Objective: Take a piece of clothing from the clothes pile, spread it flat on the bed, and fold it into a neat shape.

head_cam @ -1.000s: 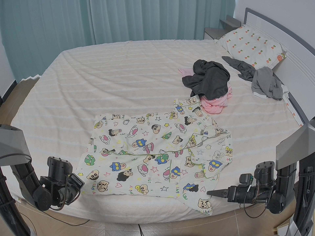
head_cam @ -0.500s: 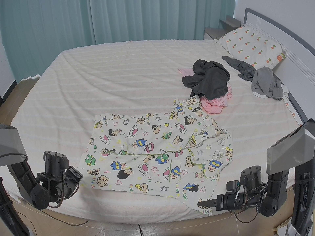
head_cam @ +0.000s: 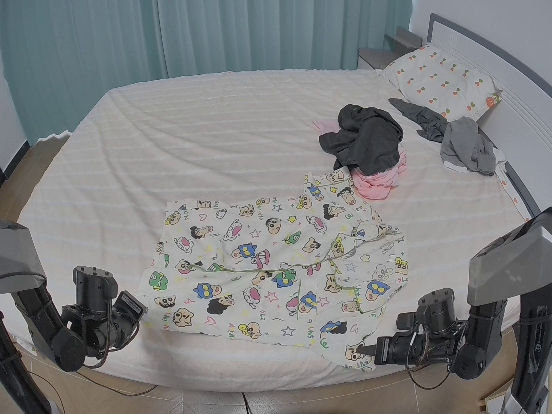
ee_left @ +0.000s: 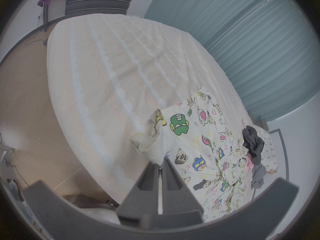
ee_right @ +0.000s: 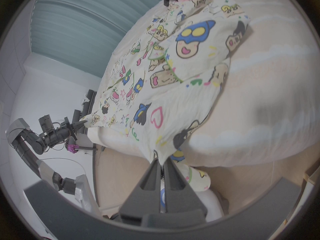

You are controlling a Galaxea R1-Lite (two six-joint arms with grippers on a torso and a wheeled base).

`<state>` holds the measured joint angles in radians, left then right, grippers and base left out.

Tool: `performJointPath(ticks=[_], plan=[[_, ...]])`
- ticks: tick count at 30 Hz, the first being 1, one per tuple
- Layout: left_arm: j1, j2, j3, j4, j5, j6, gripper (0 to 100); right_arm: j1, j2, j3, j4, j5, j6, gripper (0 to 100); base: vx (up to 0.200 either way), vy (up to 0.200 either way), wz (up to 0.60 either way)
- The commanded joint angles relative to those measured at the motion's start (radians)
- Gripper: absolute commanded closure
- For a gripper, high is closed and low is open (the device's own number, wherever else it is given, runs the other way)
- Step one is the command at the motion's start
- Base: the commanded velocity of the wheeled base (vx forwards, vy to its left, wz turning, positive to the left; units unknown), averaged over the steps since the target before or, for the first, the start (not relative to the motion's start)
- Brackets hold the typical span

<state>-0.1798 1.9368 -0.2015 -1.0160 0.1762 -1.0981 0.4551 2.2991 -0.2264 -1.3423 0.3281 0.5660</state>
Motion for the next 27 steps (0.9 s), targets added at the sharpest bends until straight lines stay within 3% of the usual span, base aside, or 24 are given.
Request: performJointPath(ticks=[1,11,19,27], plan=[[0.000,-0.004,0.008,-0.001,0.000,0.000,100,0.008,-0.060,0.025,-0.034,-0.001,0.005,100,0.000,0.000,0.00],[0.002,-0.001,-0.003,-0.001,0.003,0.000,100,-0.012,-0.196,0.030,-0.121,0.019,0.022,100,0.000,0.000,0.00],[0.026,0.002,-0.012,-0.078,0.011,-0.002,100,-0.013,-0.195,-0.071,-0.110,0.019,0.114,100,0.000,0.000,0.00],[0.069,0.004,-0.012,-0.105,0.005,0.000,100,0.062,-0.198,0.022,-0.109,0.023,0.112,100,0.000,0.000,0.00]])
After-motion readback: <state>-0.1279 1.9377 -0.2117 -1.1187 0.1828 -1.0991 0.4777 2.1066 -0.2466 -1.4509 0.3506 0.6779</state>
